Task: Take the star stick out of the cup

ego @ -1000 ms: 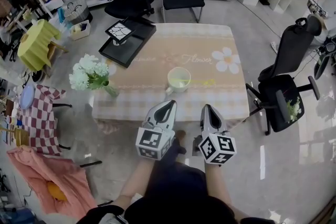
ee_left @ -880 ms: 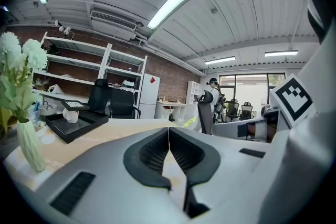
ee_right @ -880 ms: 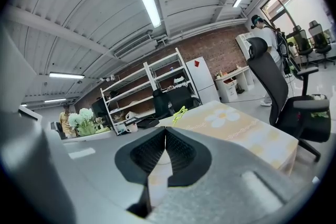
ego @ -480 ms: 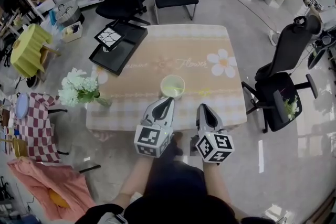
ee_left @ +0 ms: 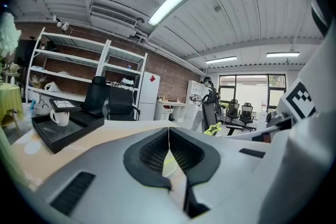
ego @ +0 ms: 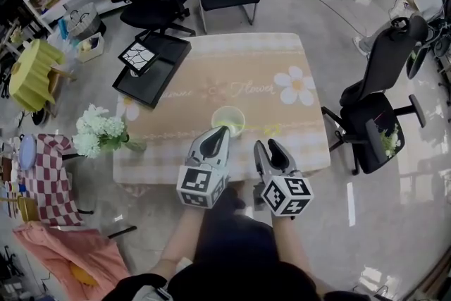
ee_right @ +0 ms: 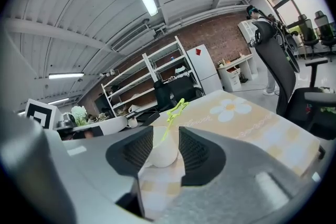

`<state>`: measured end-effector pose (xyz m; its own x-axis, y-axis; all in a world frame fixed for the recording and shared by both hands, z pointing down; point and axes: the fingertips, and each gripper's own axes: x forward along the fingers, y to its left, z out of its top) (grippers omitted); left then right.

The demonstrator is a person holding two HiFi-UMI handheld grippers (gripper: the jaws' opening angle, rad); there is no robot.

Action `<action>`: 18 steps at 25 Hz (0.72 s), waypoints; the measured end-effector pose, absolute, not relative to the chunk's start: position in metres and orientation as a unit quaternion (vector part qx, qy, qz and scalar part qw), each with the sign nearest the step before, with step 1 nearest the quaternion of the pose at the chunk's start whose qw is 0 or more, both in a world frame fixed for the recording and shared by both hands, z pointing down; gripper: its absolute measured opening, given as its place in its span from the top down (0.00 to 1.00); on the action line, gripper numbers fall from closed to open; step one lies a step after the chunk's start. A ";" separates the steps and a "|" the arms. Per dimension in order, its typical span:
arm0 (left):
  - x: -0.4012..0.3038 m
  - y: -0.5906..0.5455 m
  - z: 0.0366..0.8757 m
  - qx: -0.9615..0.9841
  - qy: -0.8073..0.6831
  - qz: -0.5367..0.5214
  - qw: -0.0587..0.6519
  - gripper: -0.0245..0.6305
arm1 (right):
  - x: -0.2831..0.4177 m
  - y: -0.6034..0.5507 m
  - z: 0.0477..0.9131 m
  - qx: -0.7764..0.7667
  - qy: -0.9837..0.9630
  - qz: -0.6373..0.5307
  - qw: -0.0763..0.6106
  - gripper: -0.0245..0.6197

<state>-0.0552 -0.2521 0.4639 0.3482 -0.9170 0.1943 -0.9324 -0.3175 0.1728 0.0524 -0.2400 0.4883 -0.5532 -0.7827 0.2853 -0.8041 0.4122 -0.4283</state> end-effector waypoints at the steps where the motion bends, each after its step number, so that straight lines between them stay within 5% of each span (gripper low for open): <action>1: -0.056 -0.254 0.463 0.811 -0.570 0.029 0.128 0.95 | 0.053 -0.242 0.488 0.475 -0.839 0.265 0.019 0.73; 18: -0.068 -0.285 0.456 0.810 -0.575 0.020 0.118 0.95 | 0.054 -0.275 0.475 0.486 -0.836 0.253 0.002 0.73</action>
<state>-0.0677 -0.2850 0.4561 0.3390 -0.9257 0.1680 -0.9350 -0.3117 0.1690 0.0542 -0.2747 0.4747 -0.5272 -0.8124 0.2492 -0.8141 0.3990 -0.4218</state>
